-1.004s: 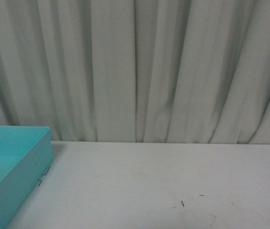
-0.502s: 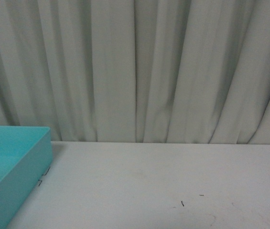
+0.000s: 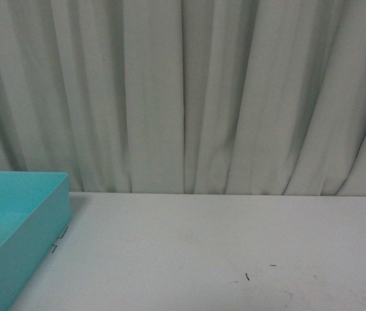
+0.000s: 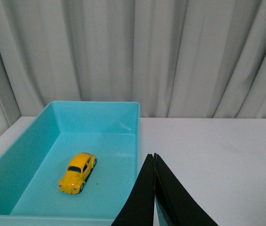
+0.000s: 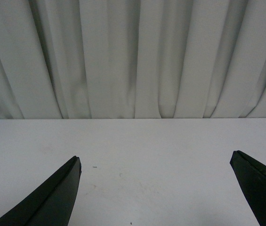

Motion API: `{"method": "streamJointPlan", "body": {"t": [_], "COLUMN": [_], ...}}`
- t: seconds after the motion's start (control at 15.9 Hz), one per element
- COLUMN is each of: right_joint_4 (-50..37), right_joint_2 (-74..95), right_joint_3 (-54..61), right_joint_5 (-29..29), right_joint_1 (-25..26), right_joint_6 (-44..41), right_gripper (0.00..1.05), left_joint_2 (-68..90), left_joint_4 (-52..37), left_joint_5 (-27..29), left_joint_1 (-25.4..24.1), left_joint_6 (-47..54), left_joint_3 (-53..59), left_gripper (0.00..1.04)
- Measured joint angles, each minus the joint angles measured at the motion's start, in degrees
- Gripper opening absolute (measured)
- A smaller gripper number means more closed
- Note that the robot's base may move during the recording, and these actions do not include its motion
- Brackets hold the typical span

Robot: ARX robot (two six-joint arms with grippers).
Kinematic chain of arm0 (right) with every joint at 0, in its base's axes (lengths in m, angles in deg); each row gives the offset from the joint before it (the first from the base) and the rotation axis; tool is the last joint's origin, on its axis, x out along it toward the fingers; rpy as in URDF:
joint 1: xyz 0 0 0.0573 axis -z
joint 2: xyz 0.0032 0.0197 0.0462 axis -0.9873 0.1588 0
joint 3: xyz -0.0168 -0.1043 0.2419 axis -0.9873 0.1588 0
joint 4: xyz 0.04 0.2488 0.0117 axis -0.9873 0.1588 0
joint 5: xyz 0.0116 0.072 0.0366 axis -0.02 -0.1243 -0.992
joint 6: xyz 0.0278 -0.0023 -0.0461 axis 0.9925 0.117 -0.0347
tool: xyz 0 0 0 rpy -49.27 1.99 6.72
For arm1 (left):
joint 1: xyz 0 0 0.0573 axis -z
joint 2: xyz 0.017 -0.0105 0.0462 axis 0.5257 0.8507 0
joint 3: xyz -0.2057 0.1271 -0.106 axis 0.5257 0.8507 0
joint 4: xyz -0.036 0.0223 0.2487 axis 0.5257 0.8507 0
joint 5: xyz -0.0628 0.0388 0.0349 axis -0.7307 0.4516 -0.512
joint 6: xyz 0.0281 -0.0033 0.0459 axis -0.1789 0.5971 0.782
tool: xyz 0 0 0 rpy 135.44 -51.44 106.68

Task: Wind up and store yellow beetle toy

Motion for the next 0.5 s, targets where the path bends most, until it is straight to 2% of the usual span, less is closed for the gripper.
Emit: {"method": "streamJointPlan", "body": {"t": [0.06,0.5], "right_joint_4": [0.00,0.00], "right_joint_2": [0.00,0.00], "right_joint_3": [-0.02,0.00], "right_joint_5": [0.00,0.00], "right_joint_1": [0.00,0.00], "right_joint_6": [0.00,0.00], "right_gripper": [0.98,0.98], "left_joint_2": [0.00,0.00], "left_joint_4": [0.02,0.02], "left_joint_5": [0.00,0.00], "left_joint_1": [0.00,0.00], "left_joint_6": [-0.07,-0.07], "left_joint_3": [0.00,0.00], "left_gripper": [0.09,0.87]}}
